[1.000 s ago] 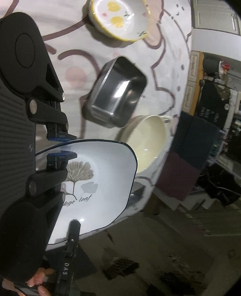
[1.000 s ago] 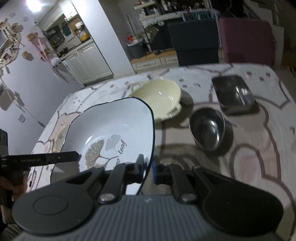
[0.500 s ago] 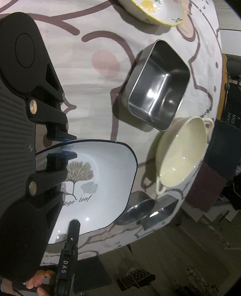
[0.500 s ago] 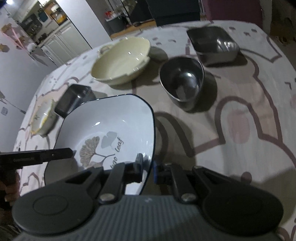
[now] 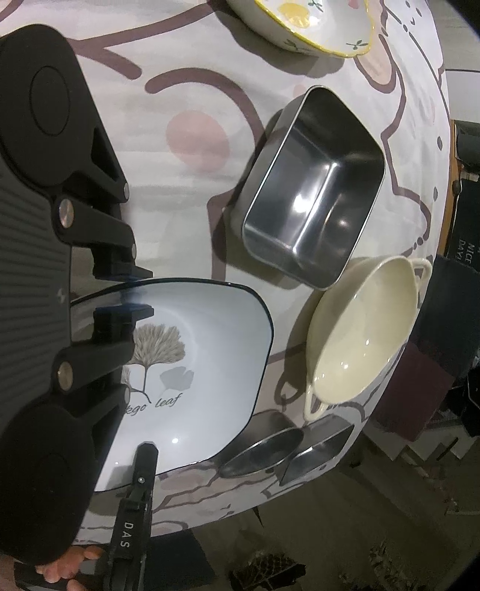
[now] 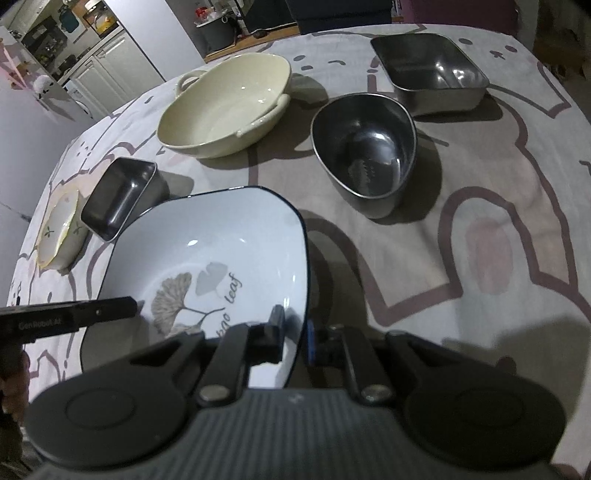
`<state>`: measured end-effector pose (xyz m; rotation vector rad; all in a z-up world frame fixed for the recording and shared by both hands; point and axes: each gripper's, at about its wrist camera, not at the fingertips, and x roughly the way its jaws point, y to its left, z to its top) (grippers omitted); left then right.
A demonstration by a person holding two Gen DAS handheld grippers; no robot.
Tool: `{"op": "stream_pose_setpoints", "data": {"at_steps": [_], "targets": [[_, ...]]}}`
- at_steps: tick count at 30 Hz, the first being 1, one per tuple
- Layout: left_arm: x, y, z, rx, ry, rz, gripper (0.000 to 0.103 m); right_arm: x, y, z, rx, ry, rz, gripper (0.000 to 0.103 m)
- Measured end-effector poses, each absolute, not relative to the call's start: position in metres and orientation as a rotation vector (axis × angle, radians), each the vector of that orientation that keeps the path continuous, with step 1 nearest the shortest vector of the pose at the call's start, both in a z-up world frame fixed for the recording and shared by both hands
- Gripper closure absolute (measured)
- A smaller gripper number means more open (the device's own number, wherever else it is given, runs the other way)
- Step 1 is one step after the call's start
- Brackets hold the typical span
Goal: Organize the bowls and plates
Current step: 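Lower the white bowl with both grippers beside the steel bowls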
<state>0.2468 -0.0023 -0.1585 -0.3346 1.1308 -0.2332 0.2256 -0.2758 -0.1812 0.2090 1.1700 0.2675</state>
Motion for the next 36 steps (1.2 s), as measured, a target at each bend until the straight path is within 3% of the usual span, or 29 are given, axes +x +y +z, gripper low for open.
{"op": "stream_pose_setpoints", "data": {"at_steps": [36], "targets": [[0.248, -0.007, -0.170, -0.250, 1.197, -0.262, 0.087, 0.218, -0.257, -0.193, 0.103, 1.254, 0.236, 0.086]]}}
